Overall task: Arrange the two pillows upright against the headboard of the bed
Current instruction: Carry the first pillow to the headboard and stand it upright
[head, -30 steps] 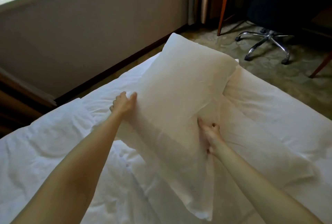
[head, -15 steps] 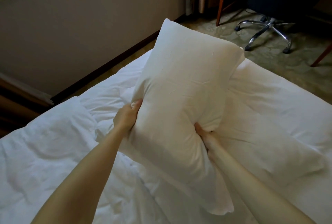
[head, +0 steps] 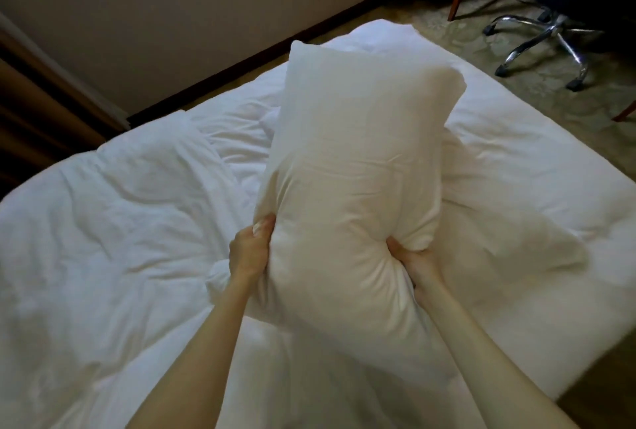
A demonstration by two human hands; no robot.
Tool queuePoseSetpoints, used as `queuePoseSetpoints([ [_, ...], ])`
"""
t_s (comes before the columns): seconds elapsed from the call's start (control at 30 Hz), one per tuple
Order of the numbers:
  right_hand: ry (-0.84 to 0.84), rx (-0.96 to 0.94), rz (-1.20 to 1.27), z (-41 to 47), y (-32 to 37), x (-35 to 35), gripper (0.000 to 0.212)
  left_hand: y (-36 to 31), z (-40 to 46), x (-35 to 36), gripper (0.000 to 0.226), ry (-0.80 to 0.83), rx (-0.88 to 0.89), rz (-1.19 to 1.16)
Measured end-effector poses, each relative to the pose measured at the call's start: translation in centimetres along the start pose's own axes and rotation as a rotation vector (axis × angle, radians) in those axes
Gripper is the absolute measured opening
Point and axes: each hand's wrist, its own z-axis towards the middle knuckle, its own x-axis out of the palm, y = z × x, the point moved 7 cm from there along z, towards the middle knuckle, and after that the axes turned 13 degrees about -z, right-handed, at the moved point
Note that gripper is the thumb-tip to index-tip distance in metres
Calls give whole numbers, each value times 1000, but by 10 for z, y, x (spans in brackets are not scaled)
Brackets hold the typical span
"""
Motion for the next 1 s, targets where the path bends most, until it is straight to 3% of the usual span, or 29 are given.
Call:
queuePoseSetpoints([
  [0.13, -3, -9, -75, -54, -44, -2, 34, 60, -61, -41, 61, -50, -37, -20],
  [0.43, 64, 45, -220, -180, -176, 35, 26, 197, -194, -175, 66, -148, -143, 40],
  [0.57, 105, 87, -220, -210, -220, 53, 32, 205, -222, -224, 52, -177, -86, 14],
  [0.7, 144, 130, -266, -235, -253, 60, 60, 215, -242, -251, 54, -170, -63, 70],
  [0.87, 33, 41, -365, -240, -247, 39, 61, 227, -245, -235, 62, -87, -96, 79],
  [1.0, 46, 6, -311, -228, -235, 31, 61, 225, -226, -224, 51, -88, -173, 89],
])
